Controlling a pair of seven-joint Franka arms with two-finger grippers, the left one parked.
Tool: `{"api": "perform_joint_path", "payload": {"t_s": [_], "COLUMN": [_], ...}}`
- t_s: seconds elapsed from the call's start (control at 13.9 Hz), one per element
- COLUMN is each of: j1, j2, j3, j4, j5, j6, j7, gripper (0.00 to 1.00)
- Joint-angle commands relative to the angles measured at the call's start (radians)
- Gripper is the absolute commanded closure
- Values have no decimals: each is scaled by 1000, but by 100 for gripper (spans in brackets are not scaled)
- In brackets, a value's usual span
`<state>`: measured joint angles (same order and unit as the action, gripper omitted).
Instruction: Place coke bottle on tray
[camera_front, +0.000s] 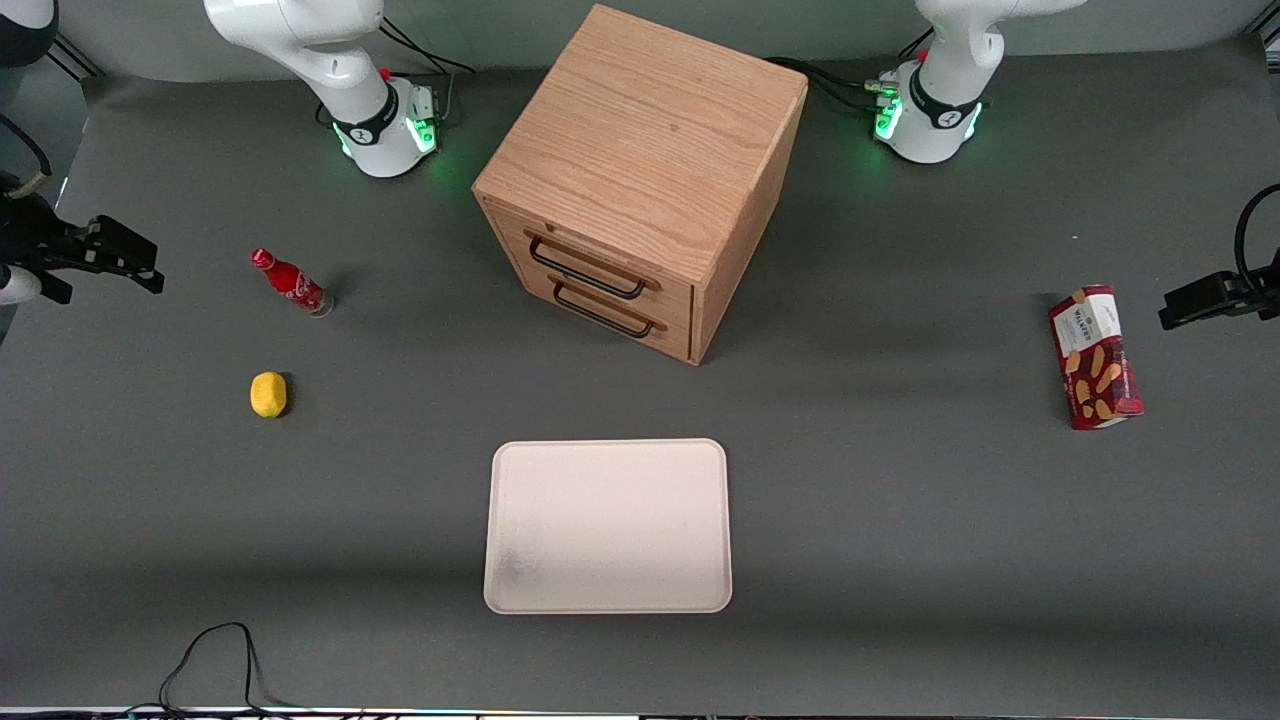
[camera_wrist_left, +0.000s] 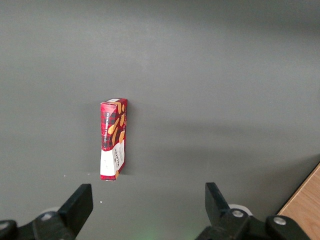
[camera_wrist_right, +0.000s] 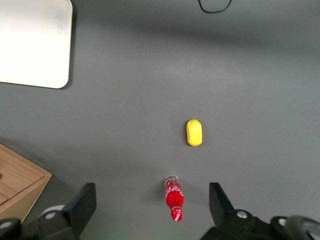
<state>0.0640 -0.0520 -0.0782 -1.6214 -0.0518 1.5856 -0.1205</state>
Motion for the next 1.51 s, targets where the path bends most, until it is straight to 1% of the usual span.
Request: {"api": "perform_joint_path", "payload": {"t_s": [0.0, 0.43, 0.65, 1.15, 1.22, 1.44], "j1": [-12, -12, -13, -12, -12, -12], "j2": [3, 8, 6, -2, -5, -25], "j3": [8, 8, 2, 2, 2, -32], "j4": [21, 29, 29, 26, 23, 8], "j5": [17, 20, 56, 55, 55, 47], "j6": [-39, -42, -42, -44, -74, -94], "j7": [4, 2, 2, 5, 1, -4], "gripper": [0, 0, 0, 0, 0, 0]}}
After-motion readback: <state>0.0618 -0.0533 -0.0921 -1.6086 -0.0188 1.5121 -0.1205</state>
